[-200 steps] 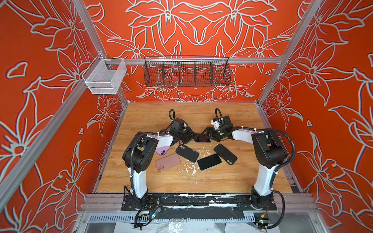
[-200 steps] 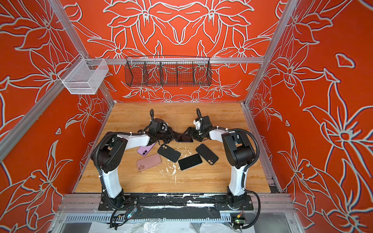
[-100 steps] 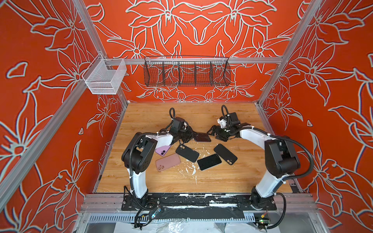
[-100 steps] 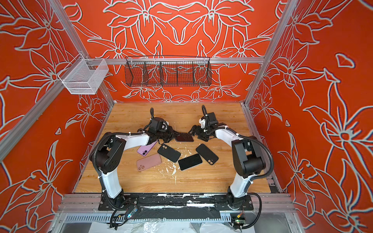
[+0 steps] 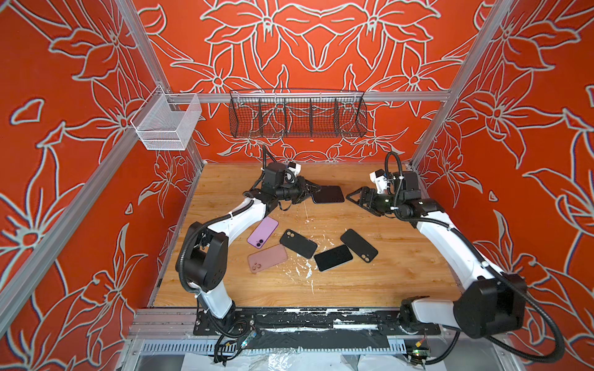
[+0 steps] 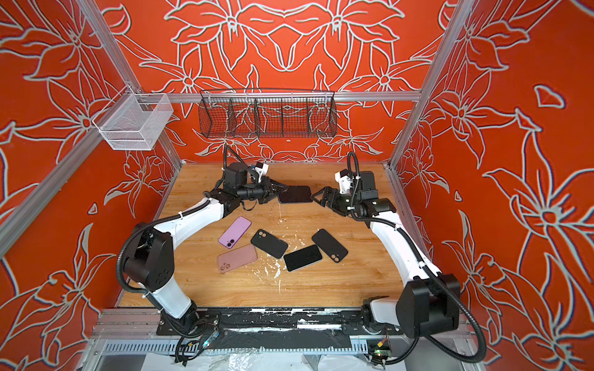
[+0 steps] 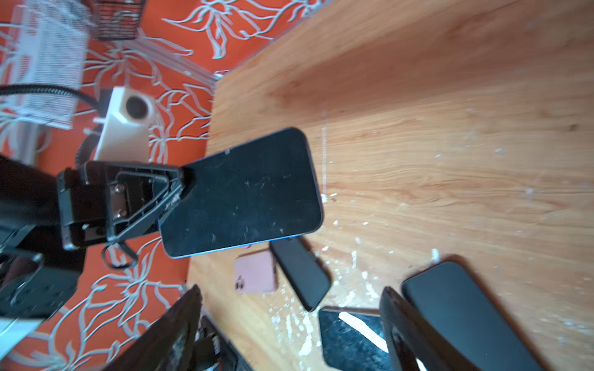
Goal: Put the phone into the phone case
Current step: 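Lift the black phone with both grippers and tilt it upright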
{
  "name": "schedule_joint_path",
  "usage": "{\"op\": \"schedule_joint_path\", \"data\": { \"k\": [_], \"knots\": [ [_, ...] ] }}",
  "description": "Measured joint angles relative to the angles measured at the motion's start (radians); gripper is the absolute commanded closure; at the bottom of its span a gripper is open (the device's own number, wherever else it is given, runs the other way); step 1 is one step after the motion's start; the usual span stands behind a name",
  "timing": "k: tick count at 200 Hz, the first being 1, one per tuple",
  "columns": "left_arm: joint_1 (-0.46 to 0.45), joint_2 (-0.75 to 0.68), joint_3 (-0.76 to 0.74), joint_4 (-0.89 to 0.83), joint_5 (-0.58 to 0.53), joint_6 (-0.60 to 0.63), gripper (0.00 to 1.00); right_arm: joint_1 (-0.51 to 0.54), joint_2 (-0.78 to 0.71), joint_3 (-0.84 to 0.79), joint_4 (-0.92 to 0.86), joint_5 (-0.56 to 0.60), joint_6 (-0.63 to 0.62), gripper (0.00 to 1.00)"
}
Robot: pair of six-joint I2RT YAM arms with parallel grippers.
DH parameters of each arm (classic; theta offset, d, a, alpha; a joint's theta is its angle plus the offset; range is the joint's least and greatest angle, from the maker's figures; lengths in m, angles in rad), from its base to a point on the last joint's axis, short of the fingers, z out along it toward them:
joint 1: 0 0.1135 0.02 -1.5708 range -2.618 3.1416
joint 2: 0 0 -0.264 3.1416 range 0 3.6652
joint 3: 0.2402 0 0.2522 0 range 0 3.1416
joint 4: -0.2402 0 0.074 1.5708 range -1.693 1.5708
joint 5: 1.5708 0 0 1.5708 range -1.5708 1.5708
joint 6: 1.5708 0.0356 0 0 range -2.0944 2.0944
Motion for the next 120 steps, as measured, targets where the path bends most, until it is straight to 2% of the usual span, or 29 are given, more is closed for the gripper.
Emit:
{"op": "schedule_joint_path", "data": {
  "k": [62, 120],
  "knots": [
    [0.000, -0.030, 0.004, 0.026, 0.153, -0.019, 0.82, -0.002, -0.074, -0.046, 0.067, -0.187, 0.029, 0.11],
    [0.000, -0.033, 0.004, 0.076, 0.222, -0.061, 0.82, -0.013, -0.074, -0.069, 0.127, -0.275, 0.068, 0.13]
  ]
}}
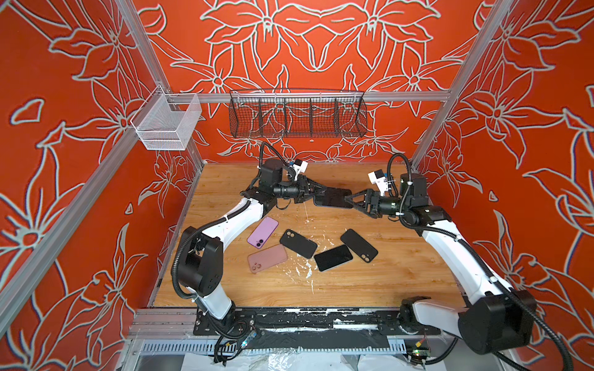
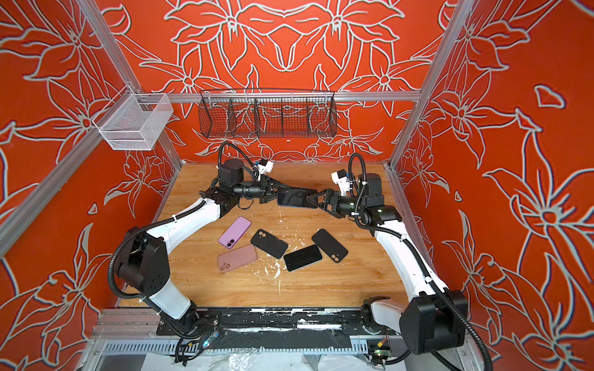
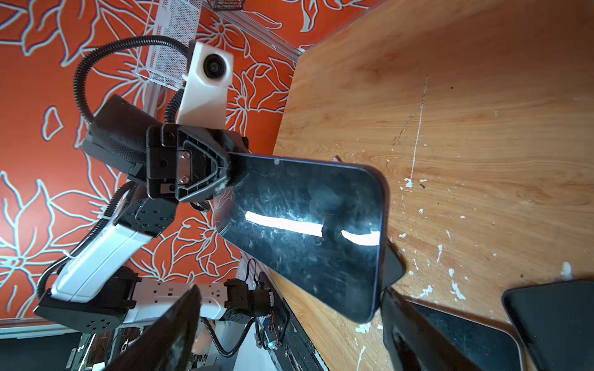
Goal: Put the phone into the phone case
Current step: 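Lift the black phone with both grippers and tilt it upright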
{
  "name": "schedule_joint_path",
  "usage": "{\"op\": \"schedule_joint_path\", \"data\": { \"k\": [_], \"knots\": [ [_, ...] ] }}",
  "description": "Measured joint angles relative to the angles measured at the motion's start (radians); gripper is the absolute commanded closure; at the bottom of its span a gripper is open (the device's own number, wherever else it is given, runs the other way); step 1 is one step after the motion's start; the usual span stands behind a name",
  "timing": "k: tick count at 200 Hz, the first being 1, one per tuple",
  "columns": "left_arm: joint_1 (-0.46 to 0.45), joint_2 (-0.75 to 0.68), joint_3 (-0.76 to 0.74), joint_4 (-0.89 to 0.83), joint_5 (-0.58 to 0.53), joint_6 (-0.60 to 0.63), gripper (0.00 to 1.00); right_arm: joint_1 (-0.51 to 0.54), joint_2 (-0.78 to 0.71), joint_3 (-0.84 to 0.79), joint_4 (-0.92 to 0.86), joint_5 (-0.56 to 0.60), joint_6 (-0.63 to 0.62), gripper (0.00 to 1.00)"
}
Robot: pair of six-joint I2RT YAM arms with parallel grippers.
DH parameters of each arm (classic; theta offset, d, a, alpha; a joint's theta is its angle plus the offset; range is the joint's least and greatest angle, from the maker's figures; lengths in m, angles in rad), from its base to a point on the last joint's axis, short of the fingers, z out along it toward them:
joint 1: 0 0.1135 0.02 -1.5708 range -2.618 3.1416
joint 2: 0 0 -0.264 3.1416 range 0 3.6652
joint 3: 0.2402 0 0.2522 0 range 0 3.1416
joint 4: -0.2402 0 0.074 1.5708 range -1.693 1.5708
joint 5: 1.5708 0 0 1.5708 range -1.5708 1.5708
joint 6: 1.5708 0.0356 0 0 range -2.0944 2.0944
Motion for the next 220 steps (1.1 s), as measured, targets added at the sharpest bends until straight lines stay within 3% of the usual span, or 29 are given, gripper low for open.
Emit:
{"op": "schedule_joint_path", "data": {
  "k": [69, 169, 220],
  "knots": [
    [0.000, 0.000, 0.000, 0.171, 0.040, -0.127, 0.81, -0.004, 0.027, -0.084, 0.201, -0.067, 0.137, 0.24],
    [-0.001, 0.082, -0.014, 0.435, 0.060, -0.332, 0.81, -0.006, 0.028, -0.142, 0.555, -0.117, 0.396, 0.67],
    [-0.006, 0.090, -0.016, 0.486, 0.060, -0.366, 0.81, -0.006, 0.030, -0.173, 0.719, -0.117, 0.513, 0.70]
  ]
}}
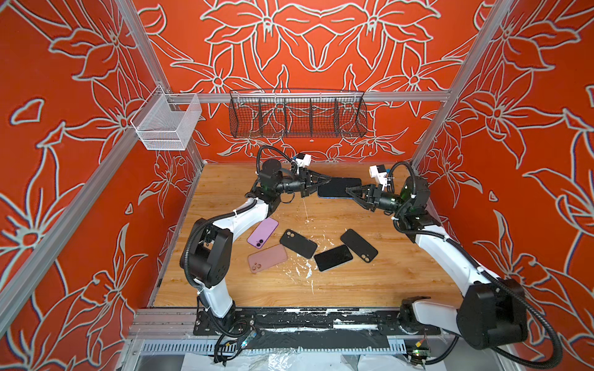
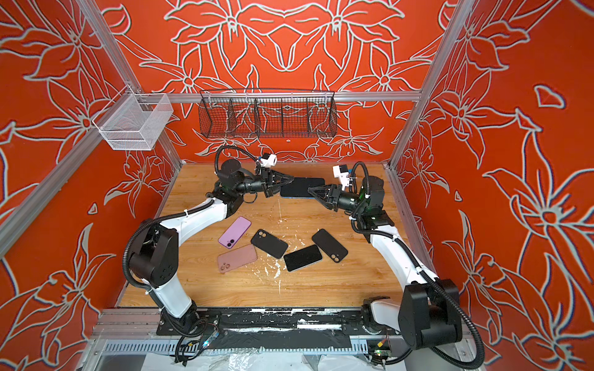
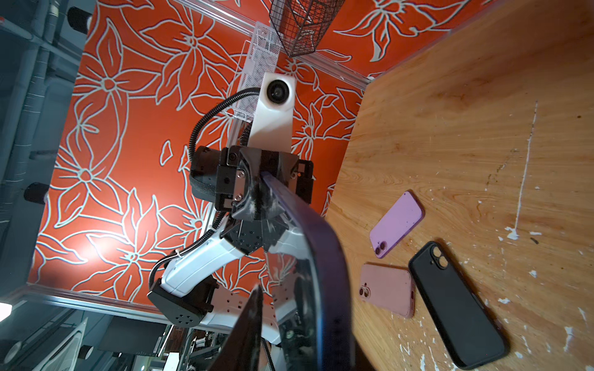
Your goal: Put the phone into the phone case
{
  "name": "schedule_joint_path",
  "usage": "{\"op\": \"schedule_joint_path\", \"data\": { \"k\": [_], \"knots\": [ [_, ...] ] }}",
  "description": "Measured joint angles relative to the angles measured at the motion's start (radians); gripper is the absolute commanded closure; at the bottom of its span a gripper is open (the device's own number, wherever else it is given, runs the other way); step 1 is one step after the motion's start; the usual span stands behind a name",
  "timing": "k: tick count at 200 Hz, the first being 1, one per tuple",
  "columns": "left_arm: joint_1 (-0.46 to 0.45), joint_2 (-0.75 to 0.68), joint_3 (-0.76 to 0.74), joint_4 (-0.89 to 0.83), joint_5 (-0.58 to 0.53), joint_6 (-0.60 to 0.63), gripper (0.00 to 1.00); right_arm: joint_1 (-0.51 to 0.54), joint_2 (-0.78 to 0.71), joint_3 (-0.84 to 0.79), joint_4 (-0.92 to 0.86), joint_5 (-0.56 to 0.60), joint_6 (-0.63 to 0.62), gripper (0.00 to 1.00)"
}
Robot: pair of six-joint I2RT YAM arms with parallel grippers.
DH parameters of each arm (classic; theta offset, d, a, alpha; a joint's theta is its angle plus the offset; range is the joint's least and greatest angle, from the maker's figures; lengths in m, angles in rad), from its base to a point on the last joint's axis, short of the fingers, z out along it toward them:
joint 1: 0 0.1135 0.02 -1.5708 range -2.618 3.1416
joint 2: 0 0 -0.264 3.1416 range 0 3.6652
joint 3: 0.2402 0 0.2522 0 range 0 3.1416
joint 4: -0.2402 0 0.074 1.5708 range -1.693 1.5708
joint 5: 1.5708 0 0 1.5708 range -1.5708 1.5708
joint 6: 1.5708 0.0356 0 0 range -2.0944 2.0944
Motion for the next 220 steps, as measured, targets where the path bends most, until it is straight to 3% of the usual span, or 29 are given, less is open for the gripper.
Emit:
{"op": "schedule_joint_path", "data": {
  "k": [67, 132, 153, 187, 220],
  "knots": [
    [-0.010, 0.000, 0.000, 0.019, -0.001, -0.018, 0.81, 0.000, 0.033, -0.013, 0.172, 0.005, 0.111, 0.75],
    [-0.025, 0.006, 0.000, 0.041, -0.001, -0.031, 0.77, 0.000, 0.034, -0.019, 0.194, 0.005, 0.124, 0.94],
    [-0.025, 0.006, 0.000, 0.041, -0.005, -0.032, 0.67, 0.000, 0.034, -0.021, 0.182, 0.012, 0.118, 1.00],
    [-0.024, 0.006, 0.003, 0.037, -0.010, -0.024, 0.35, -0.002, 0.030, -0.021, 0.119, 0.035, 0.095, 1.00],
    [-0.019, -0.004, -0.002, -0.003, -0.027, 0.023, 0.22, -0.032, -0.018, -0.021, -0.001, 0.080, 0.056, 1.00]
  ]
}}
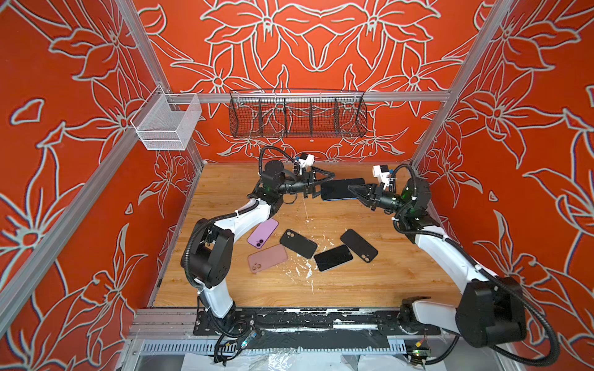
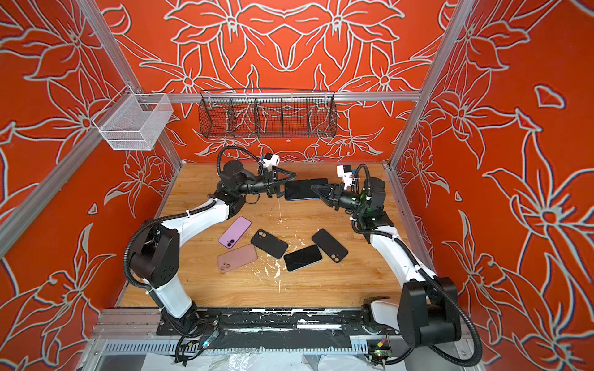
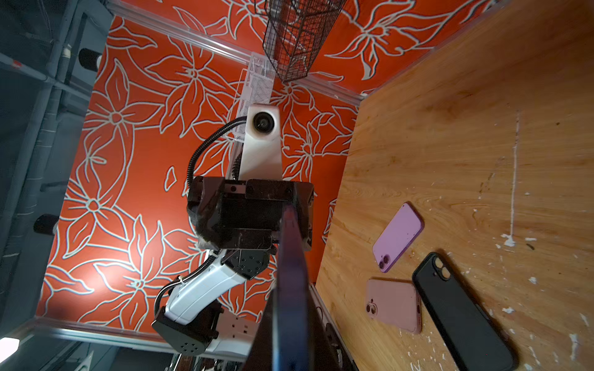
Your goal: Put the phone into the phone case
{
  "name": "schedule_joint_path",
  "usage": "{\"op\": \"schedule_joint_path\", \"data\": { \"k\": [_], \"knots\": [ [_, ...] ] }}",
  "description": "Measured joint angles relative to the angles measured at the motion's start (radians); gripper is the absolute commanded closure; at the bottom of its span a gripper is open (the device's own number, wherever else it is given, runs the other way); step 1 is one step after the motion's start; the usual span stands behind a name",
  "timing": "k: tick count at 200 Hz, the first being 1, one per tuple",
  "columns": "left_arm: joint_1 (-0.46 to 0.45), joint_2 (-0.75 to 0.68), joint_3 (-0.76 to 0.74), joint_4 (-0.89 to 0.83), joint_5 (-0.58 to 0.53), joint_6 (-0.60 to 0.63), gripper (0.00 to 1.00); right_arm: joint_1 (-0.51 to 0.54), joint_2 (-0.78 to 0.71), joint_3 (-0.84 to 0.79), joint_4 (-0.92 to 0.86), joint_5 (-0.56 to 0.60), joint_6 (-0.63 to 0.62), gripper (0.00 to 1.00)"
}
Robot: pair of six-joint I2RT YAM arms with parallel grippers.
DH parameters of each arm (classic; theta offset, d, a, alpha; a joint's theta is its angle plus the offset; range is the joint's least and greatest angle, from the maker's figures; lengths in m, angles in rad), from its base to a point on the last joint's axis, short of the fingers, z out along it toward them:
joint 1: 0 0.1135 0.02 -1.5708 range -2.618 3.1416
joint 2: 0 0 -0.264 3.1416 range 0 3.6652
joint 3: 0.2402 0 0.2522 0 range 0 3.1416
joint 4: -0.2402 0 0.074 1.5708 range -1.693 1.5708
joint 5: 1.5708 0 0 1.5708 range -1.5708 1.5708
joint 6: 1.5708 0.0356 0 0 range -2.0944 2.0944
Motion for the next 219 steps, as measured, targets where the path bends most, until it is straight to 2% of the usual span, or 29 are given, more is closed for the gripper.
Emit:
{"op": "schedule_joint_path", "data": {
  "k": [34, 63, 83, 118, 138, 168, 196, 219],
  "knots": [
    [0.016, -0.058, -0.018, -0.150, -0.037, 0.113, 0.20, -0.061, -0.111, 0.004, -0.196, 0.068, -0.086, 1.00],
    [0.017, -0.141, -0.005, -0.419, -0.130, 0.313, 0.20, -0.107, -0.202, 0.035, -0.422, 0.153, -0.185, 1.00],
    [-0.024, -0.176, 0.069, -0.680, -0.261, 0.504, 0.21, -0.131, -0.268, 0.053, -0.578, 0.237, -0.254, 1.00],
    [-0.176, -0.175, 0.208, -1.025, -0.548, 0.795, 0.23, -0.144, -0.389, 0.066, -0.840, 0.436, -0.383, 1.00],
    [-0.262, -0.130, 0.277, -1.168, -0.700, 0.916, 0.24, -0.144, -0.432, 0.067, -0.967, 0.547, -0.444, 1.00],
    [-0.357, 0.022, 0.379, -1.312, -0.882, 1.037, 0.27, -0.144, -0.481, 0.066, -1.131, 0.706, -0.505, 1.00],
    [-0.386, 0.161, 0.420, -1.386, -0.949, 1.065, 0.32, -0.145, -0.554, 0.060, -1.222, 0.815, -0.534, 1.00],
    [-0.397, 0.245, 0.446, -1.417, -0.988, 1.062, 0.38, -0.145, -0.600, 0.049, -1.266, 0.860, -0.548, 1.00]
  ]
}}
